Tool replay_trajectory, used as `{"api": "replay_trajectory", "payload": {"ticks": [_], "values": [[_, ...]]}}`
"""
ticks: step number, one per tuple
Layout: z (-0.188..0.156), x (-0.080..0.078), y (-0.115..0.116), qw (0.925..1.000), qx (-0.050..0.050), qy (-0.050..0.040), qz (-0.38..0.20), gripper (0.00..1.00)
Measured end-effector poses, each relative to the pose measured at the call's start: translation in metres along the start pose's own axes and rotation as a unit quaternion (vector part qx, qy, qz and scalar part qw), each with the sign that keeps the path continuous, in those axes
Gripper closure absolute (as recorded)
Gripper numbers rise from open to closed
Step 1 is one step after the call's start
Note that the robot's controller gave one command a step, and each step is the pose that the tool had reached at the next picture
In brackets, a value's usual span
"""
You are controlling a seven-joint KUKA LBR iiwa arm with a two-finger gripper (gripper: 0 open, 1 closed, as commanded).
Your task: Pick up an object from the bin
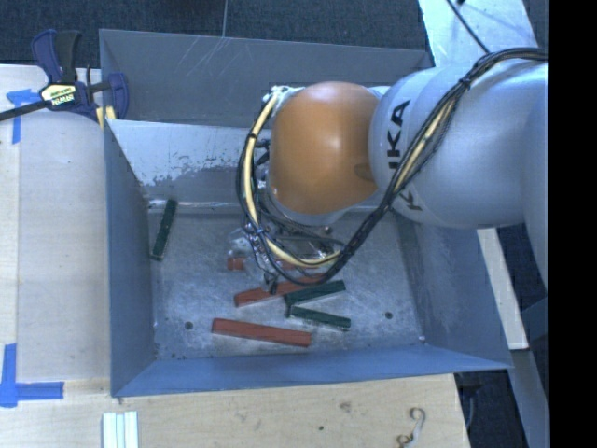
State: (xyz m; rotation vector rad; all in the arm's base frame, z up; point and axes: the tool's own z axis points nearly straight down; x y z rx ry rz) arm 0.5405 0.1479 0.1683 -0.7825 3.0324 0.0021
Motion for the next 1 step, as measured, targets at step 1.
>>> {"api": "replay_trajectory", "payload": {"ticks": [1], "values": [[-0.001, -0.0012, -0.0007, 1.0, 0.0, -0.0005, 0.003, 1.0]]}}
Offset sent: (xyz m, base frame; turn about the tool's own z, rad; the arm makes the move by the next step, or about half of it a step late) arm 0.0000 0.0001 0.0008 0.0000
